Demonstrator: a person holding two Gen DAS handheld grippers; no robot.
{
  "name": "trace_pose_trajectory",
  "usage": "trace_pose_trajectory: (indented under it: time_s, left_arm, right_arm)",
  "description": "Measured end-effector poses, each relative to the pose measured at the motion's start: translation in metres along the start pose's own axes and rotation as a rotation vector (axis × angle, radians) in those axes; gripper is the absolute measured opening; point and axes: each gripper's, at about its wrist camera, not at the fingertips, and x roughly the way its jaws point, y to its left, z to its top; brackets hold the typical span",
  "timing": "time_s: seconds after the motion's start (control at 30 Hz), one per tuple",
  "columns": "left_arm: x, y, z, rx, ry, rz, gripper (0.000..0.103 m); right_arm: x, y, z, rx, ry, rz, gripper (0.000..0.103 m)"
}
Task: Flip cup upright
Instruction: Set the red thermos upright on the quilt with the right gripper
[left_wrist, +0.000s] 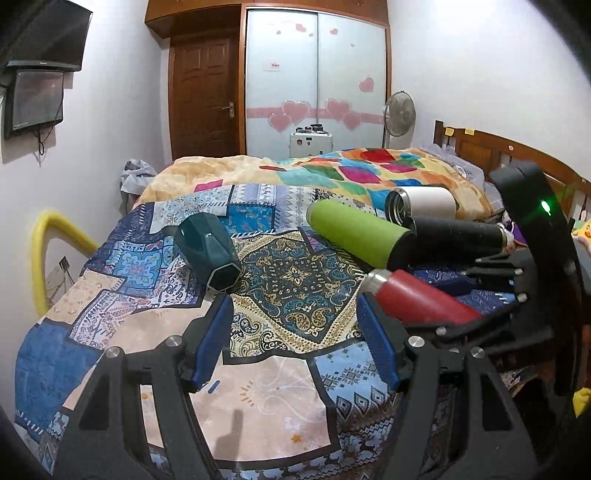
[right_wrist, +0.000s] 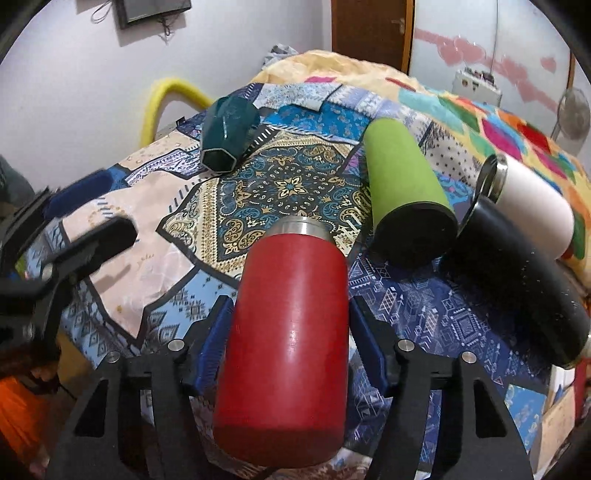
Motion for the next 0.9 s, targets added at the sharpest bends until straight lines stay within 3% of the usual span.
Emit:
trace_pose_trajectory:
  time_s: [0.6,0.7,0.9]
  left_arm:
    - [-0.016,-0.017,0.03,-0.042,-0.076,-0.017,0.074]
    - [-0.015,-0.02,0.032,-0.048,-0.087,-0.025,0.08]
    - [-0.014,-0.028,0.03,-0.032,-0.086,-0.039,0.083]
  right_arm:
    - [-0.062,-0.016,0.002,0.06,-0.26,-0.022,0.059]
    - [-0.061,-0.018,0.005,0.05,-0.276,-0.045,0.059]
    - [-0.047,-0.025,0.001,0.058,-0.243,-0.043,0.059]
